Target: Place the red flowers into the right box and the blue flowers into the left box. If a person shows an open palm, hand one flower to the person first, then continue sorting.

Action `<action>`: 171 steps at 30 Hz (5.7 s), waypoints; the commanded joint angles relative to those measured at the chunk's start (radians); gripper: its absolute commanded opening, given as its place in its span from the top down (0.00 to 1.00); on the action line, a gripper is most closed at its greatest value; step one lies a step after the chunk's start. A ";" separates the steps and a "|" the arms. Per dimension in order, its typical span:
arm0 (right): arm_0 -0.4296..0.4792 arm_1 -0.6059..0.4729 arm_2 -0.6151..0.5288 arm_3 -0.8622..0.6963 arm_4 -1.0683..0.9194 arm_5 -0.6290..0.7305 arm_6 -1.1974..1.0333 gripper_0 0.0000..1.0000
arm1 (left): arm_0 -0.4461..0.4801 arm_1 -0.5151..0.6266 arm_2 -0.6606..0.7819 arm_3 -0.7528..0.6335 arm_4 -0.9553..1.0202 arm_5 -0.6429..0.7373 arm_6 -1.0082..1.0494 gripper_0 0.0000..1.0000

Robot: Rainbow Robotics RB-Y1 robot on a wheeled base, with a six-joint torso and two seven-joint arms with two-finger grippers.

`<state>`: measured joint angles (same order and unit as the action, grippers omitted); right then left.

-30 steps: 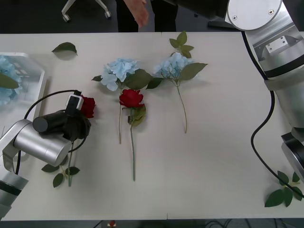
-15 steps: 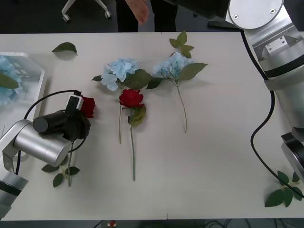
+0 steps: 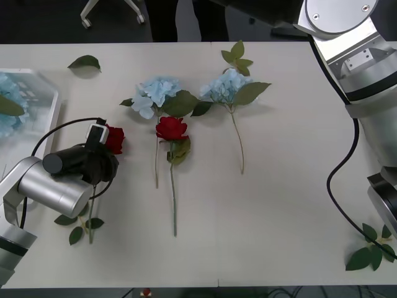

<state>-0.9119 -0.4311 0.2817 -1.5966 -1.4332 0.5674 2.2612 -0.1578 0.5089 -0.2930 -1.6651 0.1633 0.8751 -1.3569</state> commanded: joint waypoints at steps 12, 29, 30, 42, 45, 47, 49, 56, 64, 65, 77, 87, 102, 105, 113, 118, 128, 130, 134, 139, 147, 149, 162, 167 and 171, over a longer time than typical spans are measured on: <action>-0.036 -0.173 -0.047 -0.020 0.086 0.401 -0.249 0.00 | 0.023 -0.006 0.086 -0.142 0.107 0.116 -0.106 1.00; -0.036 -0.265 0.122 -0.083 0.622 0.842 -0.663 0.00 | -0.048 0.063 0.472 -0.475 0.955 0.420 -0.413 1.00; -0.036 -0.265 0.128 -0.083 0.639 0.847 -0.672 0.00 | -0.051 0.063 0.483 -0.473 0.995 0.410 -0.426 1.00; 0.027 -0.341 0.139 -0.060 0.591 0.783 -0.700 0.00 | -0.108 0.010 0.393 -0.472 1.337 -0.041 -0.538 1.00; 0.042 -0.364 0.134 -0.065 0.536 0.738 -0.703 0.00 | -0.129 -0.032 0.367 -0.470 1.318 -0.099 -0.538 1.00; 0.073 -0.385 0.117 -0.066 0.447 0.655 -0.697 0.00 | -0.152 -0.084 0.344 -0.464 1.295 -0.142 -0.536 1.00; 0.105 -0.410 0.100 -0.066 0.353 0.577 -0.689 0.00 | -0.170 -0.128 0.322 -0.456 1.257 -0.166 -0.536 1.00; 0.237 -0.454 -0.044 -0.052 -0.069 0.447 -0.540 0.00 | -0.215 -0.231 0.221 -0.387 1.177 -0.271 -0.536 1.00; 0.423 -0.511 -0.144 -0.020 -0.601 0.451 -0.196 0.00 | -0.235 -0.245 0.141 -0.338 1.168 -0.354 -0.531 1.00; 0.458 -0.511 -0.151 -0.022 -0.671 0.451 -0.135 0.00 | -0.235 -0.244 0.137 -0.338 1.170 -0.354 -0.528 1.00; 0.617 -0.525 -0.170 -0.026 -0.891 0.548 0.196 0.00 | -0.238 -0.244 0.118 -0.338 1.174 -0.357 -0.527 1.00; 0.703 -0.505 -0.167 -0.131 -0.955 0.586 0.251 0.00 | -0.238 -0.245 0.115 -0.338 1.177 -0.355 -0.525 1.00; 0.630 -0.431 0.017 -0.207 -0.865 0.351 0.235 0.00 | -0.236 -0.245 0.110 -0.338 1.183 -0.355 -0.525 1.00; 0.610 -0.411 0.042 -0.207 -0.860 0.319 0.233 0.00 | -0.236 -0.245 0.110 -0.338 1.185 -0.355 -0.525 1.00; 0.556 -0.344 0.047 -0.207 -0.759 0.299 0.144 0.00 | -0.236 -0.245 0.109 -0.338 1.190 -0.355 -0.527 1.00; 0.530 -0.311 0.051 -0.207 -0.707 0.298 0.090 0.00 | -0.236 -0.245 0.107 -0.338 1.188 -0.355 -0.527 1.00; 0.504 -0.310 0.129 -0.207 -0.699 0.232 0.069 0.00 | -0.236 -0.245 0.107 -0.338 1.191 -0.355 -0.527 1.00; 0.504 -0.308 0.134 -0.207 -0.697 0.230 0.064 0.00 | -0.236 -0.245 0.107 -0.338 1.191 -0.355 -0.527 1.00; 0.501 -0.307 0.140 -0.207 -0.697 0.221 0.054 0.00 | -0.235 -0.245 0.107 -0.338 1.193 -0.355 -0.527 1.00; 0.496 -0.304 0.149 -0.207 -0.697 0.212 0.041 0.28 | -0.235 -0.245 0.107 -0.338 1.196 -0.355 -0.527 1.00; 0.493 -0.301 0.149 -0.207 -0.687 0.212 0.011 0.94 | -0.235 -0.245 0.109 -0.338 1.200 -0.358 -0.527 1.00; 0.493 -0.302 0.149 -0.207 -0.687 0.212 0.006 0.98 | -0.235 -0.245 0.107 -0.338 1.202 -0.358 -0.527 1.00; 0.492 -0.305 0.149 -0.207 -0.676 0.212 -0.003 1.00 | -0.232 -0.239 0.109 -0.338 1.199 -0.358 -0.531 0.00; 0.490 -0.305 0.149 -0.207 -0.678 0.212 -0.005 1.00 | -0.230 -0.217 0.112 -0.338 1.211 -0.347 -0.525 0.00; 0.488 -0.313 0.148 -0.207 -0.678 0.212 -0.006 1.00 | -0.229 -0.187 0.161 -0.338 1.262 -0.252 -0.518 0.00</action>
<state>-0.3923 -0.7362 0.4317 -1.7749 -2.1144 0.7798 2.2809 -0.3703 0.2868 -0.1690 -1.9843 1.3943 0.5578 -1.8571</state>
